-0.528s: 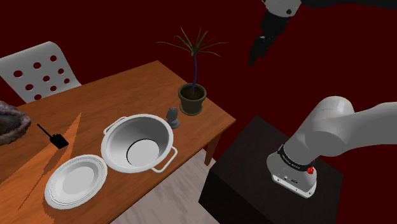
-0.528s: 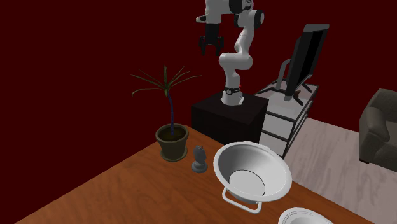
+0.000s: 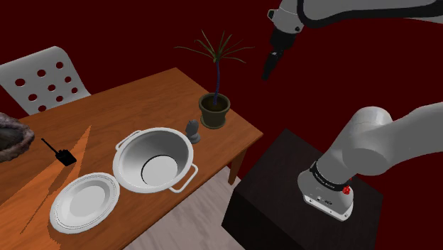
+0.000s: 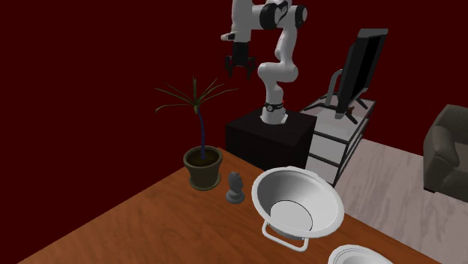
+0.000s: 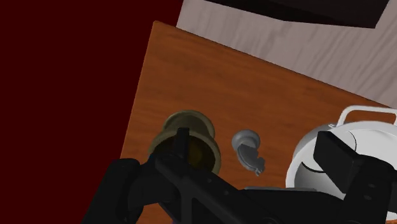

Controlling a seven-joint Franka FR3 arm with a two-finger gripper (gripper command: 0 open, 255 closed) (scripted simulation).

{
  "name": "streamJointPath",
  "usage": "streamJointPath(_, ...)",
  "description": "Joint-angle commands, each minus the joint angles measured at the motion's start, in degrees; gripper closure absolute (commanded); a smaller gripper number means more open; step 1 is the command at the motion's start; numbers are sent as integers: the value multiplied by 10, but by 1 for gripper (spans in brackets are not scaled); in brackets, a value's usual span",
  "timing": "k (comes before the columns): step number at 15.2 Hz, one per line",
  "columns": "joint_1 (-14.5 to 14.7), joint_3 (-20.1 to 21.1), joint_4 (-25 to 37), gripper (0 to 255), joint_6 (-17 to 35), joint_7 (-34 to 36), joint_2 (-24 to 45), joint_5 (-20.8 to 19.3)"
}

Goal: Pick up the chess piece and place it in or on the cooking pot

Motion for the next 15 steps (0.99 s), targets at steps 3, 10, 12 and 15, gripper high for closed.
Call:
streamJointPath(3, 25, -34, 6, 0, 70, -91, 78, -3)
streamJointPath(10, 74, -76, 50, 0, 174, -250, 235, 27)
streamJointPath(12, 86, -82, 68, 0, 198, -297, 281, 43)
streamJointPath(15, 100, -84, 100, 0, 228, -369, 350, 72)
